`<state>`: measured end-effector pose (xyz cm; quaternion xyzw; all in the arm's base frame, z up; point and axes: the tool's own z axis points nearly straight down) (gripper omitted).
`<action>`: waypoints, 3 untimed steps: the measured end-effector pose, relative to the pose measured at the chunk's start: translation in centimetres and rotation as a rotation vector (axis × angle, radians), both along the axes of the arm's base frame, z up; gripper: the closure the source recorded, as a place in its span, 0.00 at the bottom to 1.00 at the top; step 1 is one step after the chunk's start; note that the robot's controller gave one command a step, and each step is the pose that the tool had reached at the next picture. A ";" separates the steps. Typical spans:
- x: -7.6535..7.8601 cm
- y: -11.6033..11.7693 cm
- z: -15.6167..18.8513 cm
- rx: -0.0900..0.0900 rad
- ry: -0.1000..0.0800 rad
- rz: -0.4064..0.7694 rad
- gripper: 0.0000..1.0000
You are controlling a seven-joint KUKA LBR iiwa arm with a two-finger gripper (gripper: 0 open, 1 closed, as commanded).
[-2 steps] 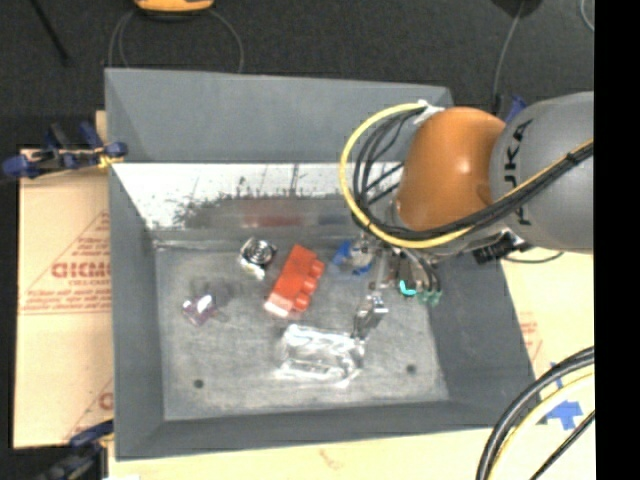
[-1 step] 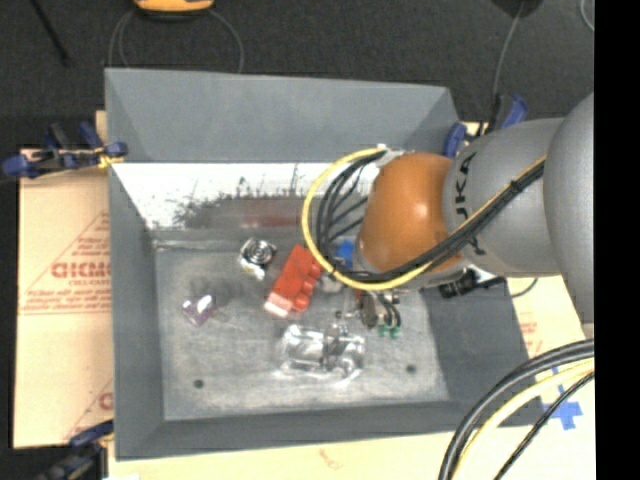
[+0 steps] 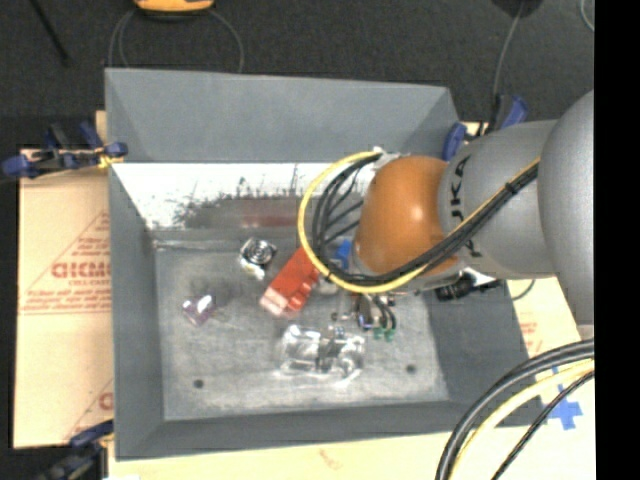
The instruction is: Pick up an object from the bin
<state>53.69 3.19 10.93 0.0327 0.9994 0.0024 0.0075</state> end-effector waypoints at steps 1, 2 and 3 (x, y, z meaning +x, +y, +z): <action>0.0 0.0 0.1 -0.002 -0.002 0.002 0.00; -3.6 3.3 -1.3 -0.002 0.015 -0.187 0.00; -3.3 2.3 -3.5 0.001 0.002 -0.223 0.00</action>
Offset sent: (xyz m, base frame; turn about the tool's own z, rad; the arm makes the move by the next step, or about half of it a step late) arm -0.0284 0.0228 -0.0390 -0.0088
